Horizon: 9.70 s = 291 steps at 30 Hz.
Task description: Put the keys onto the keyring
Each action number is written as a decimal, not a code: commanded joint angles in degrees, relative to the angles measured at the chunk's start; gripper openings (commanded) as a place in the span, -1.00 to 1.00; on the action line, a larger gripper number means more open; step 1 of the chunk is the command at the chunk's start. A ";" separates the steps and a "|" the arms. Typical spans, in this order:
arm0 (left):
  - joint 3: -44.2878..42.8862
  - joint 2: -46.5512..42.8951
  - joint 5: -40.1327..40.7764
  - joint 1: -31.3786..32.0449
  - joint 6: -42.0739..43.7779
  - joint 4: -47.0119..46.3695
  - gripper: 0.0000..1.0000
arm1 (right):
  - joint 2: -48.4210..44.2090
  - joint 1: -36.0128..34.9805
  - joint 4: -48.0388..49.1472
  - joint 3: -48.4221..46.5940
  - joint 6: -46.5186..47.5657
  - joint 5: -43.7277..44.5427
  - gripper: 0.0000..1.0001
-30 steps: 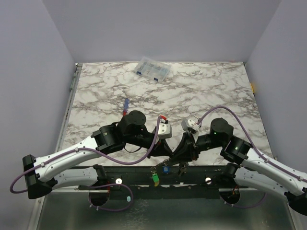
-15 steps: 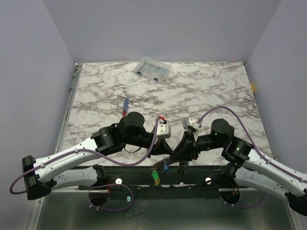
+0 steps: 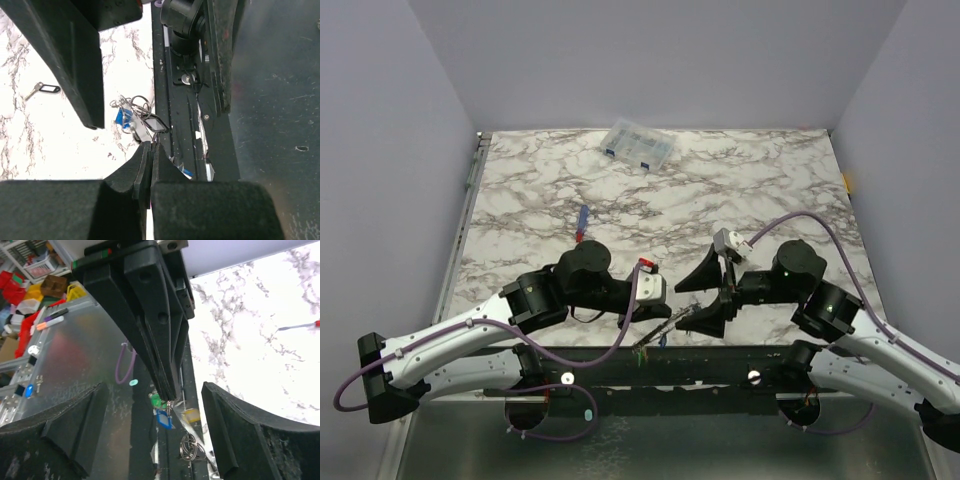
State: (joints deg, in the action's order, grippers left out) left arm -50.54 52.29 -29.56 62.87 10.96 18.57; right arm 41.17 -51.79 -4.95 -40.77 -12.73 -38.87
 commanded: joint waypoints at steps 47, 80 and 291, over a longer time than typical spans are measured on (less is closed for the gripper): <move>5.47 0.53 15.08 0.23 -2.94 -15.09 -1.00 | 4.38 0.02 3.36 3.81 1.86 20.92 0.52; 1.99 5.56 22.38 0.30 -9.10 -18.37 -1.00 | 6.15 0.02 2.00 7.05 -5.80 26.08 0.25; -33.91 62.79 37.16 -11.73 -16.06 -0.62 -1.00 | -0.55 14.08 -15.51 9.88 -24.18 61.91 0.70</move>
State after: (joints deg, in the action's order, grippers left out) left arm -85.60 119.39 9.43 50.72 -3.97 16.95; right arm 41.39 -37.87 -20.38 -31.42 -37.06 22.74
